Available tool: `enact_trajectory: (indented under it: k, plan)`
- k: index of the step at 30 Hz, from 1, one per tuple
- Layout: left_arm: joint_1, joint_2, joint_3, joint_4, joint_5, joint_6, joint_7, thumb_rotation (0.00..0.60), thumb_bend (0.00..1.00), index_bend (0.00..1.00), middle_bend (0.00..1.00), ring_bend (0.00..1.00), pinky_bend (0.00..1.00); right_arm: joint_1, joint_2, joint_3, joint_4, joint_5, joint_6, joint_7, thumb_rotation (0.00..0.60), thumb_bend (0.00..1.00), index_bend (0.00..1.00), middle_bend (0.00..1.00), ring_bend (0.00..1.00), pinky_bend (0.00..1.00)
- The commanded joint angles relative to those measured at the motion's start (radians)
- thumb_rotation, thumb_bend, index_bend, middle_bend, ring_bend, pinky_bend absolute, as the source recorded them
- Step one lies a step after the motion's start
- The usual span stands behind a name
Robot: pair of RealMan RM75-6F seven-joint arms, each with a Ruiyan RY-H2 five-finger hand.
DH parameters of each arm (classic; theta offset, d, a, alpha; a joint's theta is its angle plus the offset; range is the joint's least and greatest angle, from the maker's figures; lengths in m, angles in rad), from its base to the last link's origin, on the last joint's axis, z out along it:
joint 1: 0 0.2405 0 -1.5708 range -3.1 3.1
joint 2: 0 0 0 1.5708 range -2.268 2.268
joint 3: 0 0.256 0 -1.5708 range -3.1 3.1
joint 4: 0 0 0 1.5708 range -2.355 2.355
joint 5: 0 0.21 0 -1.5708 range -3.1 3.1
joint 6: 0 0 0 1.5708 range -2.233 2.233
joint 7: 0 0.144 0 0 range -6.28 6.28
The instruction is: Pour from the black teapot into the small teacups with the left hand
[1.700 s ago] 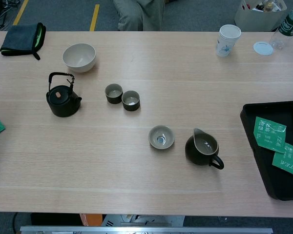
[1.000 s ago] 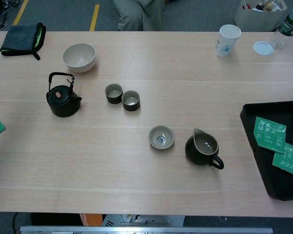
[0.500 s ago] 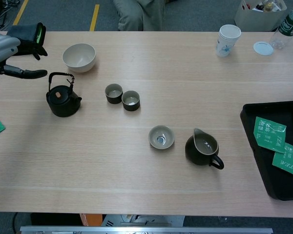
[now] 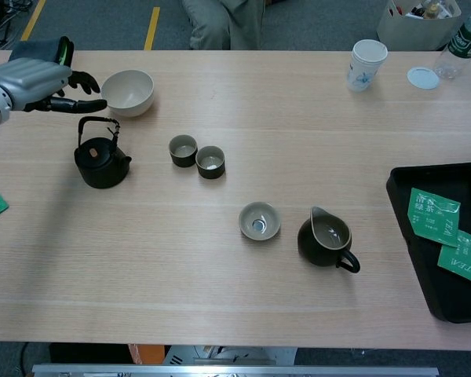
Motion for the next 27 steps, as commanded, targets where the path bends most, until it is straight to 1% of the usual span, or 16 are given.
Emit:
enact_trajectory:
  k: [1,6,12,17,22,27]
  plan:
    - [-0.037,-0.032,0.021,0.031,-0.065,-0.025,0.041,0.0,0.13,0.23,0.25,0.19,0.18,0.001,-0.002,0.0,0.005,0.004,-0.003,0.004,0.6,0.15,0.26,0.27,0.13,0.11]
    - [-0.069,-0.067,0.046,0.072,-0.12,-0.032,0.075,0.0,0.13,0.23,0.26,0.19,0.18,0.002,-0.005,0.0,0.014,0.013,-0.007,0.012,0.6,0.15,0.26,0.27,0.13,0.11]
    - [-0.094,-0.1,0.063,0.104,-0.156,-0.031,0.089,0.0,0.13,0.23,0.27,0.19,0.18,0.001,-0.007,-0.002,0.023,0.019,-0.008,0.023,0.6,0.15,0.26,0.27,0.13,0.11]
    - [-0.11,-0.105,0.084,0.094,-0.192,-0.034,0.107,0.0,0.13,0.26,0.3,0.21,0.18,0.001,-0.011,-0.004,0.034,0.022,-0.009,0.035,0.6,0.15,0.26,0.27,0.13,0.11]
    - [-0.115,-0.111,0.096,0.083,-0.191,-0.013,0.107,0.0,0.13,0.29,0.33,0.23,0.18,0.002,-0.015,-0.005,0.044,0.02,-0.008,0.045,0.6,0.15,0.26,0.27,0.13,0.11]
    - [-0.108,-0.111,0.098,0.065,-0.15,0.019,0.084,0.0,0.13,0.33,0.37,0.26,0.18,0.0,-0.018,-0.007,0.05,0.017,-0.003,0.052,0.6,0.15,0.26,0.27,0.13,0.11]
